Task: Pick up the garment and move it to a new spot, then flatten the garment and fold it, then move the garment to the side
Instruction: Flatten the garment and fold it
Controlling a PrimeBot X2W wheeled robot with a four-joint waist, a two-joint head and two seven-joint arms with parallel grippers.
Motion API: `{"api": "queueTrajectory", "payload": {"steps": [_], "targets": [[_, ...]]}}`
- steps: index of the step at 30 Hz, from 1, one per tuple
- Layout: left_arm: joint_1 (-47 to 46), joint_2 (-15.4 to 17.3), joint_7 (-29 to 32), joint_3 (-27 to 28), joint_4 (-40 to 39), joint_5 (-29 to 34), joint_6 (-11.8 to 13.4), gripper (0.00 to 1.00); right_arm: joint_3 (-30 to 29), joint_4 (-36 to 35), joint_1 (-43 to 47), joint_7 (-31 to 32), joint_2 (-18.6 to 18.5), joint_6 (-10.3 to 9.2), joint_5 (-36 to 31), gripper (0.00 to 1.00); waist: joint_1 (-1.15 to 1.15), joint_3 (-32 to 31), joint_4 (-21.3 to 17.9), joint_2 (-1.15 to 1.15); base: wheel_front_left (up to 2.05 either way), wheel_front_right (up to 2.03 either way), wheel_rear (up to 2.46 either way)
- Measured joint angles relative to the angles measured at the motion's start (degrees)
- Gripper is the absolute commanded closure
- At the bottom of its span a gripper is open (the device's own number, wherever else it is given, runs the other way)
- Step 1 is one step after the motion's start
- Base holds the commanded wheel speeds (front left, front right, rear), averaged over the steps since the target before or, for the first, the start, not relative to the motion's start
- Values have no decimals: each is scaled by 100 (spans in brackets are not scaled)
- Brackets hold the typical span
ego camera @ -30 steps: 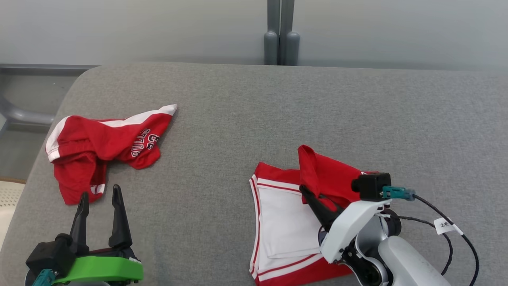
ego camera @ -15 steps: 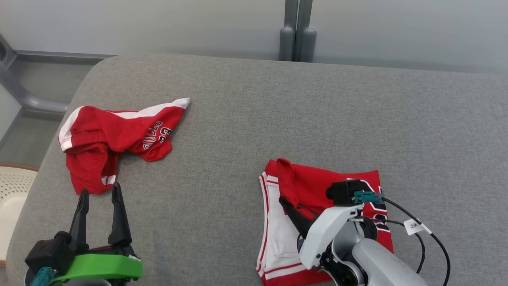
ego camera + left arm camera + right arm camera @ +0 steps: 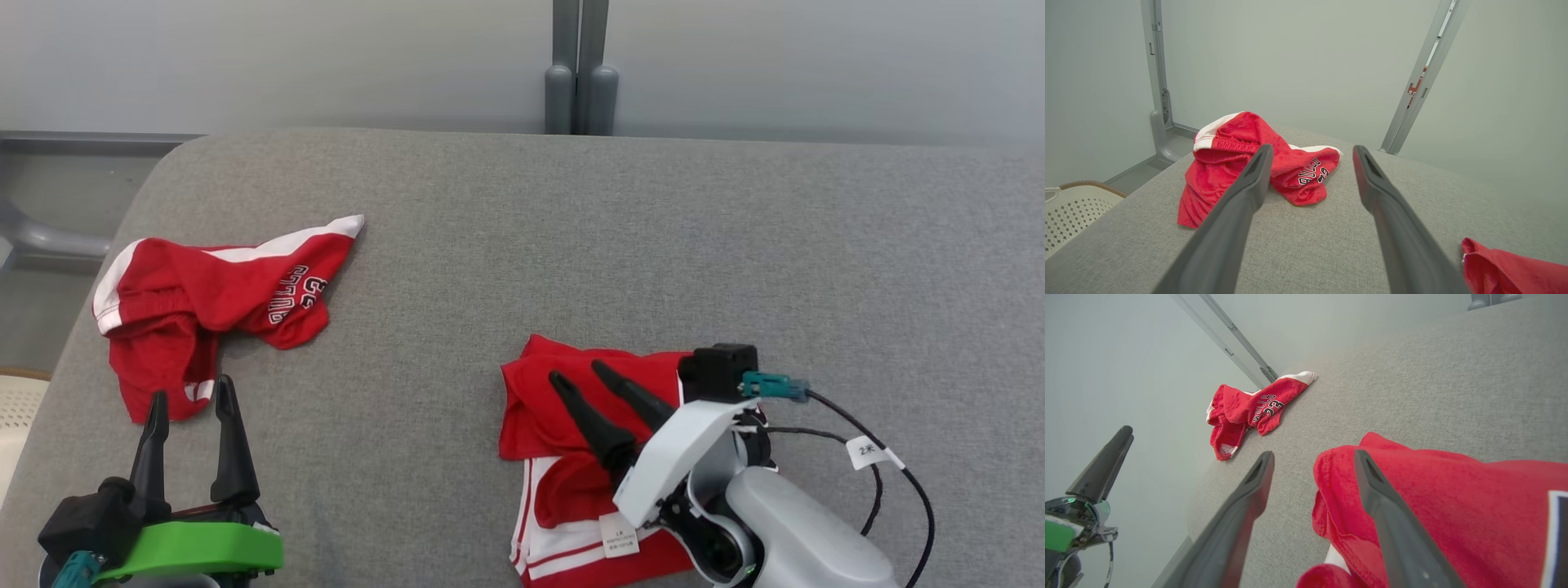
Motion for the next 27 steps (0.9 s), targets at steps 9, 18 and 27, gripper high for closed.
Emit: {"api": "queueTrajectory", "payload": {"steps": [9,18,27], "targets": [[67,-1,-1,71,-88,0,9,0,-901,-608,-9,-612,-822,0,-121,0,0,-72,-271,0,0,0,0],[94,-1,0,130,-247,-10,54,0,-2168,-445,453,-706,-1162,0,-982,0,0,-56,-461,0,0,0,0],[96,-1,0,136,-282,-15,55,0,-2273,-657,681,-402,-778,0,-1294,62,0,-29,-522,0,0,0,0]]}}
